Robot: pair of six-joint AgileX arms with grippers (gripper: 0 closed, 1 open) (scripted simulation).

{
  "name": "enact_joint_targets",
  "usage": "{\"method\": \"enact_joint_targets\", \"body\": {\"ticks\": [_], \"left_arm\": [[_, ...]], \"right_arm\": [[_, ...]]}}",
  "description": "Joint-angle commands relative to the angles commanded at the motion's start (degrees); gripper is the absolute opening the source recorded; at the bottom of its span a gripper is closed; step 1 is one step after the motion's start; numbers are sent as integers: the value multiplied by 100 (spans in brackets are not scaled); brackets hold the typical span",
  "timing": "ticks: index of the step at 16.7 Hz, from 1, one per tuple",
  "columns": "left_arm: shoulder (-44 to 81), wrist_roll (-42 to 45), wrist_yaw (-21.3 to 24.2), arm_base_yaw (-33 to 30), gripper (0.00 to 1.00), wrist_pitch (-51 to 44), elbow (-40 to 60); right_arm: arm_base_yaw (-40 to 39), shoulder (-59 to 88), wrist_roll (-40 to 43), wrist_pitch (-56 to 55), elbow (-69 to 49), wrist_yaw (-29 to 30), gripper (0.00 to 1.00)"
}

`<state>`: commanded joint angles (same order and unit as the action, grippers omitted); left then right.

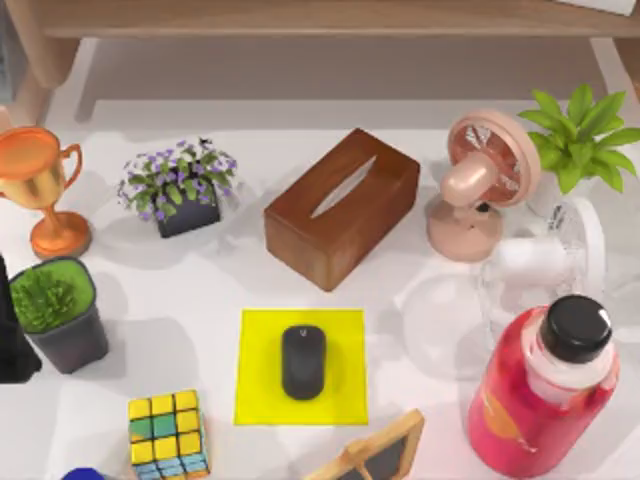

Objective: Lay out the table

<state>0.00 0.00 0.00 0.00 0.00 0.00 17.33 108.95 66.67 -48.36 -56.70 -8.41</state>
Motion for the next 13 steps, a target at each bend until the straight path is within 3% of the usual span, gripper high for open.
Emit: {"method": "enact_joint_targets", "body": {"ticks": [13], "left_arm": [[0, 0, 0, 0, 100, 0, 0]], "right_arm": [[-1403, -8590, -5279, 3829, 4131, 792, 100]]}}
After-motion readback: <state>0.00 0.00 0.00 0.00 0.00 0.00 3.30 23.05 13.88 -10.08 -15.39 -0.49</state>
